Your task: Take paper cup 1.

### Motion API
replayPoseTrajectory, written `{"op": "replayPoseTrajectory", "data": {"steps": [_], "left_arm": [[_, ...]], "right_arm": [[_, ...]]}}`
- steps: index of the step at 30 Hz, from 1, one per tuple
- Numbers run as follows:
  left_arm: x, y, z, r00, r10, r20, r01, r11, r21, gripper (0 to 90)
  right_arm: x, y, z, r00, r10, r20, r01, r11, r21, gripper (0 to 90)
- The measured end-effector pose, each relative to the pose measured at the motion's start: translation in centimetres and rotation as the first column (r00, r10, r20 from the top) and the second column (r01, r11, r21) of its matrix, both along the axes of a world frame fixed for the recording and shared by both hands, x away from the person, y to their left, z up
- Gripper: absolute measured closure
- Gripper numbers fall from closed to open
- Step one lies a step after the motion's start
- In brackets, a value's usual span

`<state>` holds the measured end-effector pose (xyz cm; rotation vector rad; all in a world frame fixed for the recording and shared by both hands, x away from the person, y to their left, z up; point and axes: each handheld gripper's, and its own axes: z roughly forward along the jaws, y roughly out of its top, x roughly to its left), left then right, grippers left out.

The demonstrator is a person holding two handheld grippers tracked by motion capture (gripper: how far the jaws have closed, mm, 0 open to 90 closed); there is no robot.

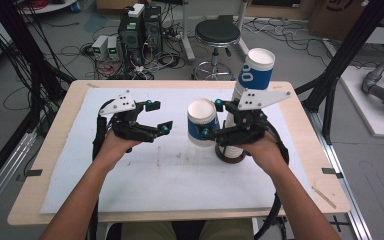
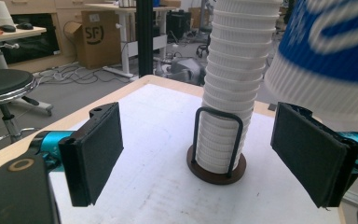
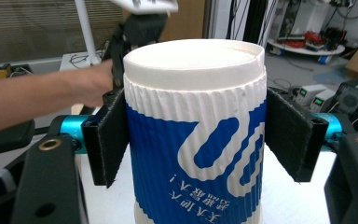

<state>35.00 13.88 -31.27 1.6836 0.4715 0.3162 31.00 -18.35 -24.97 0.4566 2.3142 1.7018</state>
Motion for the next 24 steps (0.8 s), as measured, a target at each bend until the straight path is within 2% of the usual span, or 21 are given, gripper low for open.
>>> {"op": "replayPoseTrajectory", "data": {"steps": [5, 11, 17, 24], "left_arm": [[-0.3, 0.4, 0.0, 1.0000, -0.002, 0.000, 0.002, 0.9999, 0.011, 16.5], [-0.6, 1.0, 0.2, 0.9999, 0.012, 0.000, -0.012, 0.9999, 0.010, 16.6], [-1.1, 1.6, -0.3, 0.9998, 0.019, -0.011, -0.019, 0.9998, 0.004, 16.6], [-1.5, 1.9, -1.0, 0.9995, 0.025, -0.017, -0.026, 0.9996, -0.009, 16.5]], "right_arm": [[-0.1, 0.0, -2.6, 0.9996, -0.010, -0.025, 0.010, 1.000, -0.015, 28.0], [0.1, -0.3, -4.7, 0.9982, -0.020, -0.057, 0.020, 1.000, -0.015, 28.0], [0.5, -1.0, -4.8, 0.9975, -0.031, -0.063, 0.032, 0.999, 0.015, 28.0], [0.8, -1.0, -4.8, 0.9970, -0.041, -0.065, 0.042, 0.999, 0.012, 27.9]]}}
